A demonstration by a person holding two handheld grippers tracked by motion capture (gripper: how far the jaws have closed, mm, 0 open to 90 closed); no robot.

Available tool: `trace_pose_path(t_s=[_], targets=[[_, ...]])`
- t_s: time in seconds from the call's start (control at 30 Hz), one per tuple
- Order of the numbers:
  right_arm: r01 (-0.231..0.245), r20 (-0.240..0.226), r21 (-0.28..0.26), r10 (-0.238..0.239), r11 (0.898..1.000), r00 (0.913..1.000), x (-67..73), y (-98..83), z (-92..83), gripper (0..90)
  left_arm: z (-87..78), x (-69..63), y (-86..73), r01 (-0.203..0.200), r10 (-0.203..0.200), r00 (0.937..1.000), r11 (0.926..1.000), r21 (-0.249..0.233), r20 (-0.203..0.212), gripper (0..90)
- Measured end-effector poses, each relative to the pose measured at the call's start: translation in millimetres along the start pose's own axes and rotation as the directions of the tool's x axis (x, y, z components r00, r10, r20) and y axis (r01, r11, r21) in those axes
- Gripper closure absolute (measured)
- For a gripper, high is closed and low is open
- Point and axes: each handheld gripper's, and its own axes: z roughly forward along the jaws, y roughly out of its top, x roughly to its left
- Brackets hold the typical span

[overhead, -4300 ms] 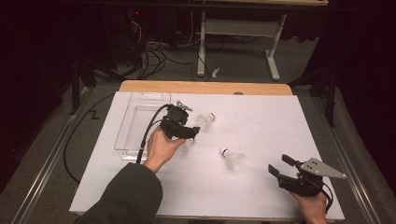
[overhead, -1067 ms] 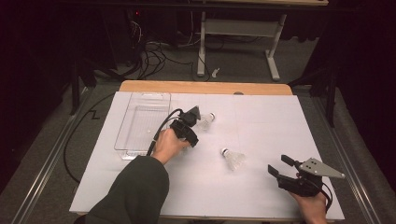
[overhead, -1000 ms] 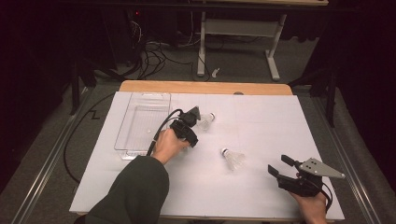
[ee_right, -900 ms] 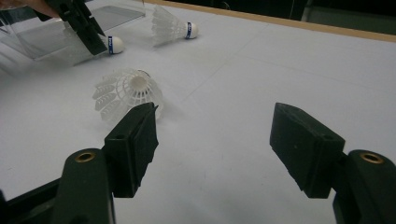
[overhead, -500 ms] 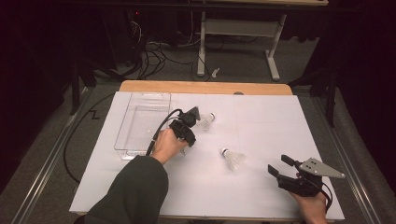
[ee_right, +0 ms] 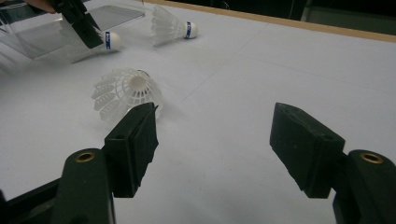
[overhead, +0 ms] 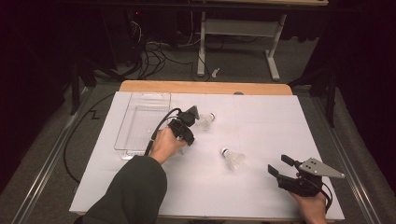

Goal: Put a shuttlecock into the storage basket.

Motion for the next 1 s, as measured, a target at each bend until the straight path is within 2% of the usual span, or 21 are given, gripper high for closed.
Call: trace_pose_path(t_s=[0.3,0.57,0.8,1.0], targets=[[-0.001,0.001,-0.001,0.001,1.000,1.0000,0.1,0.0,-0.2,32.7,-7.9,1.0,-2.8,0.002,-0.002,1.0000,0.9997,-0.025,0.007,67.7],[0.000,0.001,-0.002,0.000,1.000,1.0000,0.3,0.1,-0.5,32.7,-17.9,-0.5,-7.2,-0.008,0.009,0.9999,0.9977,-0.067,0.010,67.9],[0.000,0.001,-0.004,0.000,1.000,1.0000,0.6,0.2,-0.7,32.7,-30.4,-2.4,-14.4,-0.029,0.029,0.9996,0.9931,-0.113,0.000,68.1],[0.000,0.002,-0.003,0.000,1.000,1.0000,0.9,0.2,-0.6,32.7,-37.7,-1.0,-18.9,-0.021,0.022,0.9997,0.9896,-0.142,0.008,68.3]])
